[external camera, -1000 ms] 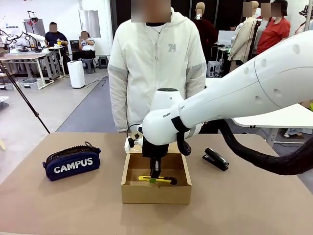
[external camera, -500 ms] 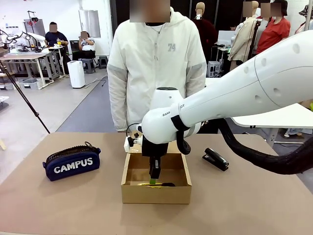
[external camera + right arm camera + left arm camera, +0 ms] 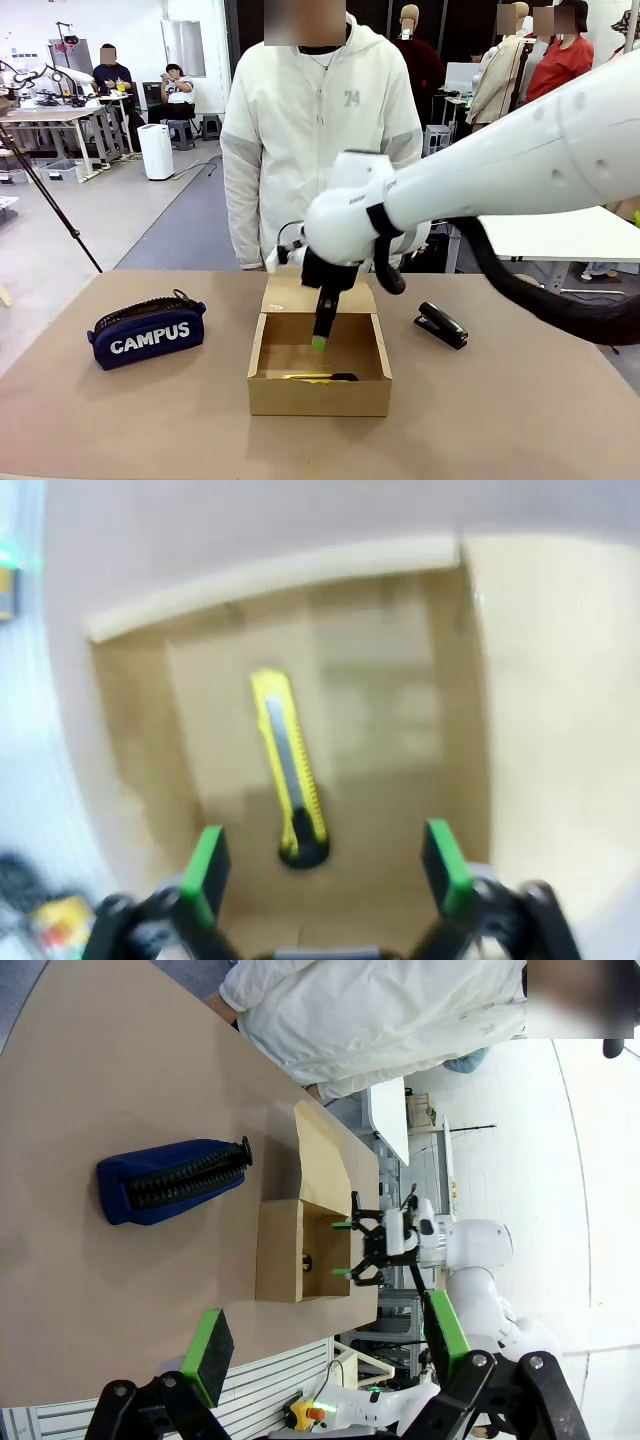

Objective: Pack the items into the box.
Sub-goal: Pick up the item indicated by the person and place it inside the Mailer Box.

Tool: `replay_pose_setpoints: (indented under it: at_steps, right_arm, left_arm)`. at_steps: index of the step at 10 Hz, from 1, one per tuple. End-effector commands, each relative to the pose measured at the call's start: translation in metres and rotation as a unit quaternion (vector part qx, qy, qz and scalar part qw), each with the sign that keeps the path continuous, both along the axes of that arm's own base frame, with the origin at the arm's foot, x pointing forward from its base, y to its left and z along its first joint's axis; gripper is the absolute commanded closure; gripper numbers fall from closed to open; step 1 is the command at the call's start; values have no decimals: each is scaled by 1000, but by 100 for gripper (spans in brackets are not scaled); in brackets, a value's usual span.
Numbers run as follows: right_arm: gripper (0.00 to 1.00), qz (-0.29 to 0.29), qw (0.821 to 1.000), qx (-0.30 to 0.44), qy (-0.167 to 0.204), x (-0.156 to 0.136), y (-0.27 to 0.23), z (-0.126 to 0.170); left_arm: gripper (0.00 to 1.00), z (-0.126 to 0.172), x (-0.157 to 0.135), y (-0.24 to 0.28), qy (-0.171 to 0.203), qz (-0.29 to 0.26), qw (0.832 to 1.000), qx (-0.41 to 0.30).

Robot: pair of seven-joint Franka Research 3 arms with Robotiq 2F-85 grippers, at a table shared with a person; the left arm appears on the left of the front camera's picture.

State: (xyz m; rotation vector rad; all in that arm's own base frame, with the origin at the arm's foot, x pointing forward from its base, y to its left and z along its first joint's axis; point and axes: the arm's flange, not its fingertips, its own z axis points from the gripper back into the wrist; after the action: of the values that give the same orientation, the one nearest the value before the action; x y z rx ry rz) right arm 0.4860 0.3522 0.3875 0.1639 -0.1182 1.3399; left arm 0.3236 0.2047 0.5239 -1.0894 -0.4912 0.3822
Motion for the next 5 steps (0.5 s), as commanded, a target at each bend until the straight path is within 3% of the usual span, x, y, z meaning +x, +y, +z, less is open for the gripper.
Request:
replay_pose_setpoints:
  at_steps: [1,2,4,5]
  right_arm:
    - [0,-210,976,-20,52,-7,-34,50]
    - [0,-310,944,8,115,-11,-74,80]
    - [0,-426,880,129,165,-33,-164,115]
    - [0,-502,820,187,199,-51,-213,125]
  left_arm:
    - [0,0,-1,1,-3,-5,1000,3]
    - [0,0,-1,1,-3,-5,1000,3]
    - [0,0,-1,1,-3,-5,1000,3]
    - [0,0,-1,1,-3,-5,1000,3]
